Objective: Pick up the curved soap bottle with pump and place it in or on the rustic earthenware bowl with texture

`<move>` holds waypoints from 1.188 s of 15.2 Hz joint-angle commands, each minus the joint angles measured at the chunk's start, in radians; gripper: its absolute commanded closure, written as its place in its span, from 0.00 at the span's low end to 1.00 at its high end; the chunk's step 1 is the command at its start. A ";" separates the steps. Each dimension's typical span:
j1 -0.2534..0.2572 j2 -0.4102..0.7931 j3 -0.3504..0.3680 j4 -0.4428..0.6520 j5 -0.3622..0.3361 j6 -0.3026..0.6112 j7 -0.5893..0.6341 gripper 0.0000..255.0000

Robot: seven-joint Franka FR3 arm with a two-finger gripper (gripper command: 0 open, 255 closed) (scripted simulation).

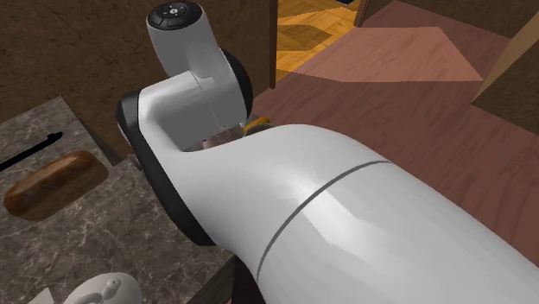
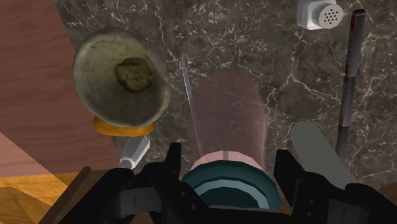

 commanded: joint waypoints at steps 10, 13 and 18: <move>-0.052 0.018 -0.123 0.117 -0.036 -0.107 -0.140 1.00; -0.078 0.046 -0.176 0.165 -0.051 -0.130 -0.207 1.00; -0.117 0.112 -0.259 0.265 -0.070 -0.171 -0.313 1.00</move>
